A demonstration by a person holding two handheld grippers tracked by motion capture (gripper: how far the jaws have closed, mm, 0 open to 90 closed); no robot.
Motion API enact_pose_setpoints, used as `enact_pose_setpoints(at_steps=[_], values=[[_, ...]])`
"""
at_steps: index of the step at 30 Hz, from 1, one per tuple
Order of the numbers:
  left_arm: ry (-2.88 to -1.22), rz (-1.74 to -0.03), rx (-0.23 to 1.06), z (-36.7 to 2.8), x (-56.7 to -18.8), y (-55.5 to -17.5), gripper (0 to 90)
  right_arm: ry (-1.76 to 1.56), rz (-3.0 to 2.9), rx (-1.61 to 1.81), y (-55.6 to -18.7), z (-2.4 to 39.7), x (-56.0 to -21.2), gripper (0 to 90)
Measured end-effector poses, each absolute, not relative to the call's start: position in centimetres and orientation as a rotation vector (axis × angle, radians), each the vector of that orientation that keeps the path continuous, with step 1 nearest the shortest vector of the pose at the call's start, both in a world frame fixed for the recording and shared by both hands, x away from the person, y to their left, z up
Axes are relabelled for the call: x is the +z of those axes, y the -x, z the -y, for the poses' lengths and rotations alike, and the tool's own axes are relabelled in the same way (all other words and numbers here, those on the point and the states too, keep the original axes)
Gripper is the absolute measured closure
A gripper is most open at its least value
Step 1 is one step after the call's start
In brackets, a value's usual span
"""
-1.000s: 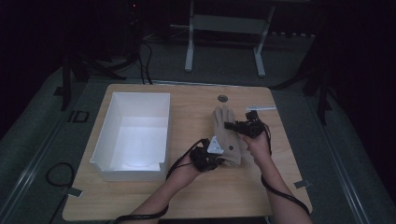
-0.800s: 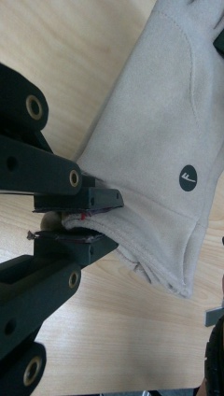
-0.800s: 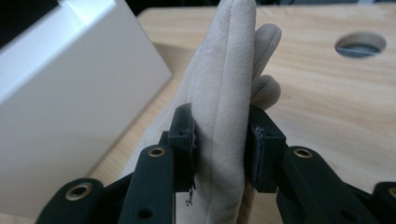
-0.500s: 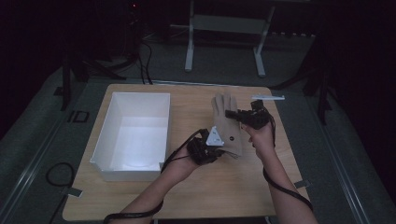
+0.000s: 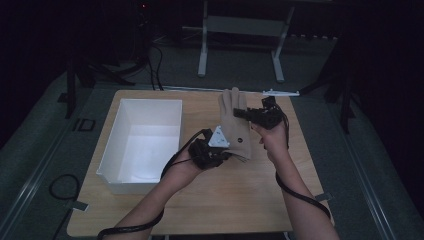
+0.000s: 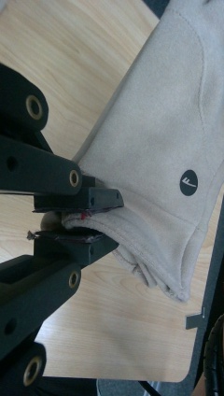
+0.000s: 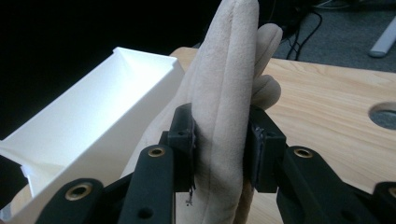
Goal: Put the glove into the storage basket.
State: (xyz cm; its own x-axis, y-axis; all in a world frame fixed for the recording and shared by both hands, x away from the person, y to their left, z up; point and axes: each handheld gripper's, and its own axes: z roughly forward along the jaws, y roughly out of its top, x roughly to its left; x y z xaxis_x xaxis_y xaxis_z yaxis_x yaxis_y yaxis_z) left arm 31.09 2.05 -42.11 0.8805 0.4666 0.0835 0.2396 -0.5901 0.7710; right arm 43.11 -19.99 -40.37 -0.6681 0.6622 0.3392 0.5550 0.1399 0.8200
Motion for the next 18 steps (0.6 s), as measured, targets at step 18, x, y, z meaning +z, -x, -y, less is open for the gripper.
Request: enact_pose_setpoints(at_steps=[18], values=[[-2.202, -0.594, 0.393, -8.0, -40.6, -30.1, 81.3, -1.140, -2.349, 1.605, -43.4, 13.6, -38.6, 66.8]])
